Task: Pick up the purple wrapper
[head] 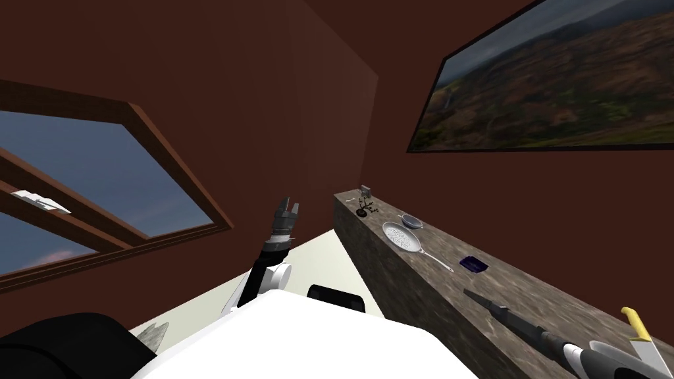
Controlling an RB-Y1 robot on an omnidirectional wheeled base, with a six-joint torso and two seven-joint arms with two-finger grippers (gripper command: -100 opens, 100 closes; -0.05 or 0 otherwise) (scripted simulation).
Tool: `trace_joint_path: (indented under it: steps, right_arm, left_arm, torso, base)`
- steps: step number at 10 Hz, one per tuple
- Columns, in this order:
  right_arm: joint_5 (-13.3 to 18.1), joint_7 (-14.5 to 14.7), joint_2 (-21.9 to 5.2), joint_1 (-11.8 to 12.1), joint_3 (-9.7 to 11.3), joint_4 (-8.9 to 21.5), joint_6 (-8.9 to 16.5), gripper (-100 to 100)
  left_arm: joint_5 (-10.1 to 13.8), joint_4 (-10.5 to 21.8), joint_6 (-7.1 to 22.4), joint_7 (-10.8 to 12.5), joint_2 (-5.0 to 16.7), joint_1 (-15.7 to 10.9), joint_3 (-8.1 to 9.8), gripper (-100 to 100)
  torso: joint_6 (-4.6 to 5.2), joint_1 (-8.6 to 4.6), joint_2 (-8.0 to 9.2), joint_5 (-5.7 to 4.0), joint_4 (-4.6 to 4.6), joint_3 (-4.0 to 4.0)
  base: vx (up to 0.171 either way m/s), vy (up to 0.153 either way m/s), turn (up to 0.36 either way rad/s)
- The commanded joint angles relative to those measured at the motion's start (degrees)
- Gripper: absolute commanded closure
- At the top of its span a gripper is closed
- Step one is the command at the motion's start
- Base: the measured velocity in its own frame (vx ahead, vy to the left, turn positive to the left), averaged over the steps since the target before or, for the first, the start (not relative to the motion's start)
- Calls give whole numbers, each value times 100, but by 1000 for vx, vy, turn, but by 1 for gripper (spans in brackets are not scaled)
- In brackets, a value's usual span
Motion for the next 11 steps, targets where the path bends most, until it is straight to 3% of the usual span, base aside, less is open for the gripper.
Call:
trace_joint_path:
  steps: [1, 3, 4, 6, 11]
  right_arm:
    - [-32, 80, -2, 174, -125, -64, 43, -100]
    - [-67, 136, -336, 462, -44, 282, 62, -100]
    - [-67, 136, -336, 462, -44, 282, 62, -100]
    - [-95, 194, -596, 732, 31, 581, 75, -100]
    - [-122, 274, -855, 1073, 124, 921, 88, -100]
  left_arm:
    - [0, 0, 0, 0, 0, 0, 0, 0]
    - [0, 0, 0, 0, 0, -1, -1, 0]
    - [0, 0, 0, 0, 0, 0, 0, 0]
    - [0, 0, 0, 0, 0, 0, 0, 0]
    - [0, 0, 0, 0, 0, 1, 0, 0]
  torso:
    - [0, 0, 0, 0, 0, 0]
    - [-3, 10, 13, 4, 4, 8]
    - [-2, 1, -7, 2, -1, -3]
    - [-3, -4, -14, 0, -3, -8]
    - [1, -3, -12, -2, -3, -7]
  base:
    - [25, -9, -7]
    - [84, -25, 150]
    - [117, -40, 92]
    - [129, -55, 162]
    - [108, -54, 81]
